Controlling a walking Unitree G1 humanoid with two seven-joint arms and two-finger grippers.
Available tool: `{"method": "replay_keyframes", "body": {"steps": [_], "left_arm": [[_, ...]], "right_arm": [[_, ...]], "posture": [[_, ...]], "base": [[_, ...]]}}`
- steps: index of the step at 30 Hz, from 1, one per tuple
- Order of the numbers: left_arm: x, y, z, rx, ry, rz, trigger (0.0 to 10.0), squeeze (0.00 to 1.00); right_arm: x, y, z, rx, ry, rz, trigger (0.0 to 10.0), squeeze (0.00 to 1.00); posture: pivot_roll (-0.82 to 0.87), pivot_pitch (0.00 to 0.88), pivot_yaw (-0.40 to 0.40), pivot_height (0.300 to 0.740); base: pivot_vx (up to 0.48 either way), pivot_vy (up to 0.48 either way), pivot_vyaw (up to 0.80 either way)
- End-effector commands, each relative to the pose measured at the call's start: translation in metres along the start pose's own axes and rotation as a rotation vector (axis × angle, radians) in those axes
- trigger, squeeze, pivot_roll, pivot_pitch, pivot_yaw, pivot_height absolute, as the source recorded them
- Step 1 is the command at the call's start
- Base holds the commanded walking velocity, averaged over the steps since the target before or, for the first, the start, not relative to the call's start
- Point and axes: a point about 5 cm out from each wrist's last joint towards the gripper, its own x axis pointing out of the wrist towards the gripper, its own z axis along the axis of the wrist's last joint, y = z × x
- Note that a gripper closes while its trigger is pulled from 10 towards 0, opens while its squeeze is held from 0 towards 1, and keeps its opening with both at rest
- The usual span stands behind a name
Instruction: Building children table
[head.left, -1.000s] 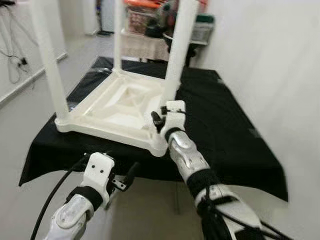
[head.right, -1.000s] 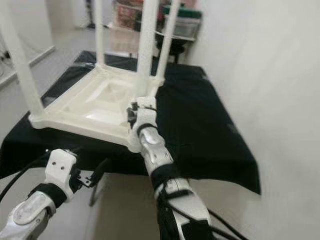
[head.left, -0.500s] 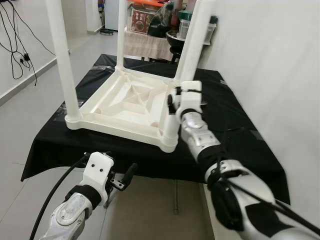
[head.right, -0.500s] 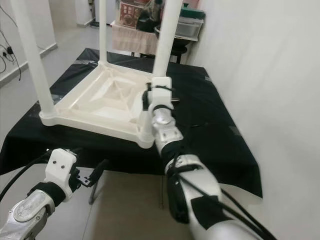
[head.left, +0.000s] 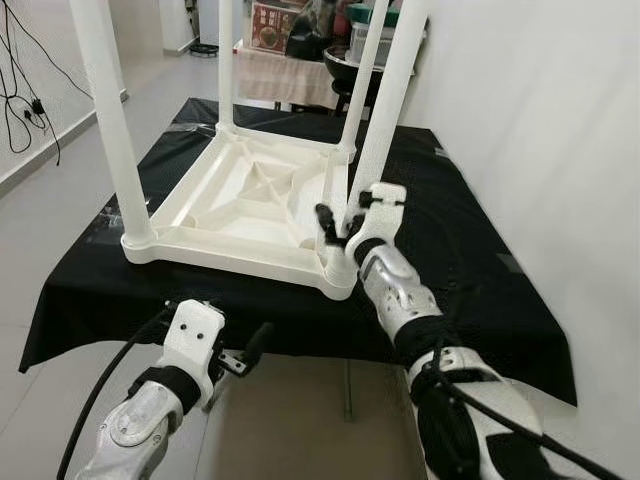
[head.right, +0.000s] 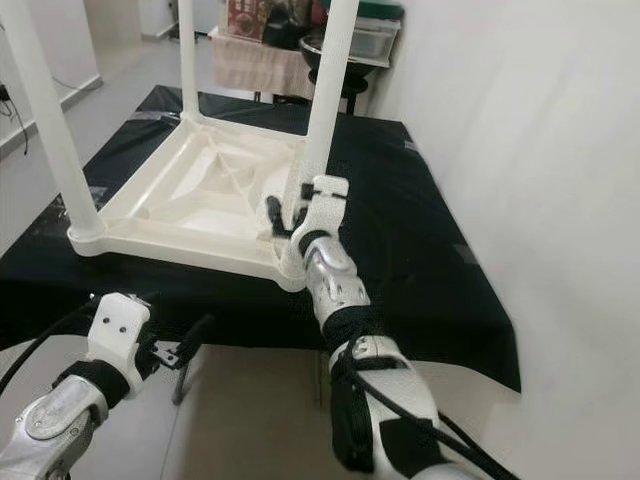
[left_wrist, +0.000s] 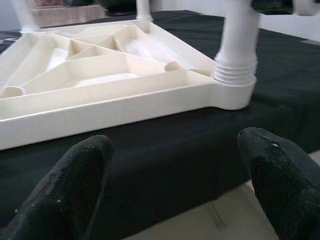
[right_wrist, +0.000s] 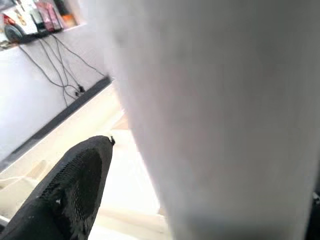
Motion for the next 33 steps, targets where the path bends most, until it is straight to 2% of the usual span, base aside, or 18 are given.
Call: {"method": "replay_keyframes", "body": {"steps": [1,3,6,8,10,14,23,26,33], "left_arm": [[0.001,0.002,-0.002,-0.013,0.011,0.013,10.0,0.00],[0.004,0.009,-0.002,-0.028,0.007,0.048,10.0,0.00],[0.005,0.013,-0.001,-0.030,0.004,0.059,10.0,0.00],[0.006,0.014,-0.002,-0.029,0.005,0.064,10.0,0.00],[0.008,0.016,-0.003,-0.046,0.013,0.075,10.0,0.00],[0.008,0.018,-0.007,-0.048,0.037,0.091,10.0,0.00],[0.010,0.021,-0.009,-0.042,0.039,0.105,10.0,0.00],[0.008,0.020,-0.011,-0.037,0.043,0.098,10.0,0.00],[0.008,0.019,-0.013,-0.035,0.037,0.093,10.0,0.00]], "right_arm": [[-0.002,0.007,0.001,0.012,-0.008,0.079,10.0,0.00],[-0.019,0.012,-0.010,-0.049,0.012,0.225,10.0,0.00],[-0.029,0.009,-0.017,-0.094,0.033,0.272,10.0,0.00],[-0.032,0.003,-0.019,-0.106,0.043,0.261,10.0,0.00],[-0.036,-0.012,-0.017,-0.133,0.055,0.223,10.0,0.00],[-0.044,-0.025,-0.014,-0.157,0.060,0.199,10.0,0.00],[-0.066,-0.032,-0.018,-0.195,0.111,0.199,10.0,0.00],[-0.080,-0.049,-0.023,-0.251,0.164,0.090,10.0,0.00],[-0.099,-0.069,-0.030,-0.295,0.221,-0.074,10.0,0.00]], "posture": [[0.06,0.046,-0.144,0.740],[0.04,0.044,-0.135,0.740],[0.04,0.043,-0.134,0.740],[0.04,0.039,-0.130,0.740],[0.03,0.034,-0.127,0.740],[0.02,0.024,-0.123,0.740],[0.02,0.011,-0.122,0.740],[0.01,0.000,-0.116,0.740],[0.00,0.000,-0.105,0.740]], "base": [[0.000,0.000,0.00],[0.000,0.000,0.00],[0.000,0.000,0.00],[0.000,0.000,0.00],[0.000,0.000,0.00],[0.000,0.240,0.00],[0.000,0.480,0.00],[0.000,0.480,0.00],[0.000,0.479,0.00]]}}
